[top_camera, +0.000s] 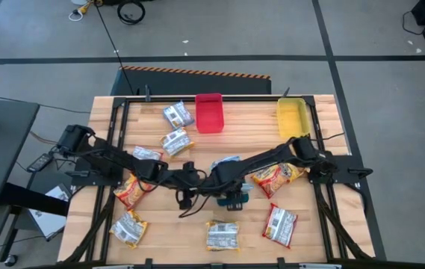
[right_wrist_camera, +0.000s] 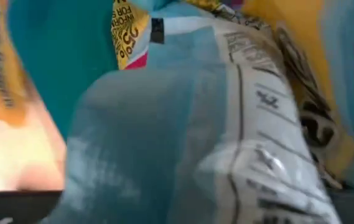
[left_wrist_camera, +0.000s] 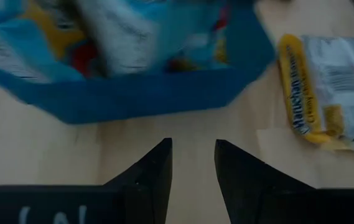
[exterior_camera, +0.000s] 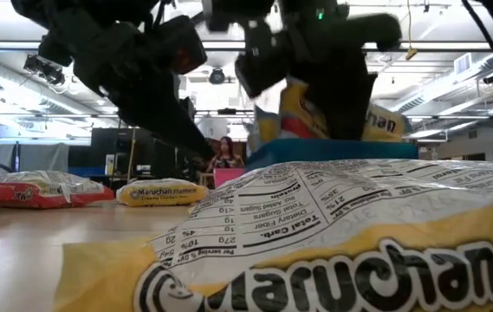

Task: Sort Maruchan noodles
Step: Put the blue noodle pack into the blue bin

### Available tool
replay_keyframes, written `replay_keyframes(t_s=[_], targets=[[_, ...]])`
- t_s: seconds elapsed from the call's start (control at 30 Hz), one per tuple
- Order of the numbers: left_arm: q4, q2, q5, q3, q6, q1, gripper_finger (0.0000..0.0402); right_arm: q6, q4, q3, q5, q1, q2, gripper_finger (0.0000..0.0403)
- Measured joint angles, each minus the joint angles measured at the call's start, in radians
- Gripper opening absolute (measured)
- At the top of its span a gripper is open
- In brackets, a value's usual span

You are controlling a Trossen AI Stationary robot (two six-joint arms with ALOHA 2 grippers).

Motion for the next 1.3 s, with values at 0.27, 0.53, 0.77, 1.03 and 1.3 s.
replay_keyframes(t_s=[0.27, 0.53, 0.77, 1.03, 1.3], targets=[[-0.015, 0.0, -0.004, 0.0, 0.025, 0.041, 0.0126, -0.087, -0.008, 0.008, 0.031, -0.009, 0.034, 0.0133], [-0.014, 0.0, -0.007, -0.001, 0.025, 0.103, 0.0126, -0.09, 0.07, 0.008, 0.152, -0.012, 0.039, 0.0136], [-0.013, 0.0, 0.04, -0.001, 0.028, 0.103, 0.0126, -0.088, 0.098, 0.002, 0.231, 0.008, 0.023, 0.0172], [-0.023, 0.0, -0.096, -0.001, 0.072, 0.127, 0.0126, -0.044, 0.089, 0.004, 0.329, 0.034, -0.08, 0.0197], [0.007, -0.001, -0.086, -0.001, 0.053, 0.197, 0.0126, -0.062, 0.159, -0.025, 0.264, 0.018, -0.116, 0.0184]])
